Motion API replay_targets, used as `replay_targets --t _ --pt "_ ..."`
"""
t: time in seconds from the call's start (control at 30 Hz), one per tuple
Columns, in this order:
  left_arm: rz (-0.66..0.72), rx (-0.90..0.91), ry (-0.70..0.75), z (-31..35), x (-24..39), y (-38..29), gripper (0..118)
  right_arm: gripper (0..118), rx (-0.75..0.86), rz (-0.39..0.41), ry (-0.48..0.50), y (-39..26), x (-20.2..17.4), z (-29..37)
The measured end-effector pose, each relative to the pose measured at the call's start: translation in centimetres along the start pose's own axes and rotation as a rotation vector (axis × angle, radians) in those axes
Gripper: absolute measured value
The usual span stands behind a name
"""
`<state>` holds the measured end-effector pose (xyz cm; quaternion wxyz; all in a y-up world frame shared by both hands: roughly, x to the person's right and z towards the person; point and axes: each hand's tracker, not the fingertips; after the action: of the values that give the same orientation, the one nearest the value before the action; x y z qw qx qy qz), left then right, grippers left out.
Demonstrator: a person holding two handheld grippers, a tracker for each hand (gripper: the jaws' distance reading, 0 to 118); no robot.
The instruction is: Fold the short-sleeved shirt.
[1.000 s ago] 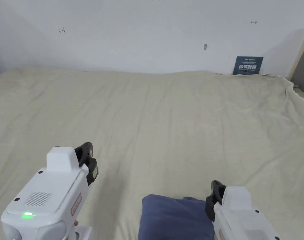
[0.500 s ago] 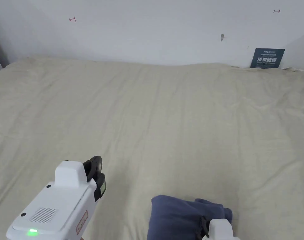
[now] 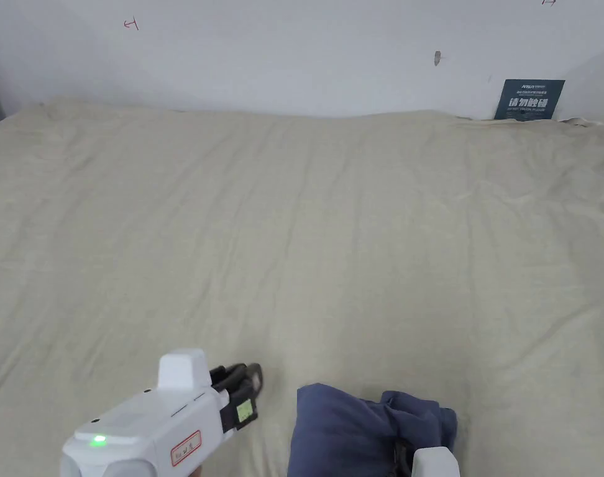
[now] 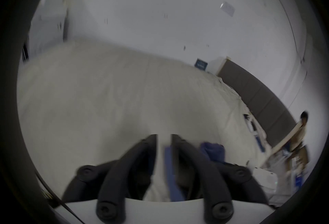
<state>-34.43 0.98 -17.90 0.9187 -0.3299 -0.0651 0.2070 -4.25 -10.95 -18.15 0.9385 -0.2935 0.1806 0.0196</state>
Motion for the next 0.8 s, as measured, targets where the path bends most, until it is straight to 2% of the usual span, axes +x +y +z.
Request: replay_targets --t 0.07,0.1,0.13,0.3,0.43,0.57,0.63,0.67,0.8 --pt "0.066 -0.131 -0.052 -2.2 -0.6 -0.3 78 0 -0.005 -0.01 0.005 0.2 0.1 0.1" --pt "0.078 -0.193 -0.078 -3.2 -0.8 -0.6 88 0 -0.008 -0.016 0.008 0.2 0.1 0.1" --pt "0.082 -0.237 -0.101 -4.2 -1.0 -0.9 92 0 -0.011 -0.023 0.011 0.4 0.1 0.2" --pt "0.093 -0.361 -0.146 -8.3 -1.8 -2.1 93 0 -0.014 -0.029 0.022 0.1 0.6 0.0" --pt "0.136 -0.482 -0.184 -10.9 -2.4 -2.2 91 0 -0.015 -0.035 0.027 -0.2 1.0 -0.3" --pt "0.104 -0.513 -0.234 -12.1 -1.9 -2.4 66 0 -0.018 -0.039 0.031 -0.3 1.3 -0.4" --pt "0.076 -0.528 -0.228 -12.7 -1.6 -2.6 63 0 -0.019 -0.042 0.032 -0.3 1.3 -0.5" --pt "0.06 -0.533 -0.227 -12.8 -1.6 -2.6 55 0 -0.02 -0.043 0.033 -0.4 1.4 -0.6" --pt "0.061 -0.547 -0.233 -12.9 -1.9 -2.7 36 0 -0.024 -0.049 0.039 -0.4 1.6 -0.6"
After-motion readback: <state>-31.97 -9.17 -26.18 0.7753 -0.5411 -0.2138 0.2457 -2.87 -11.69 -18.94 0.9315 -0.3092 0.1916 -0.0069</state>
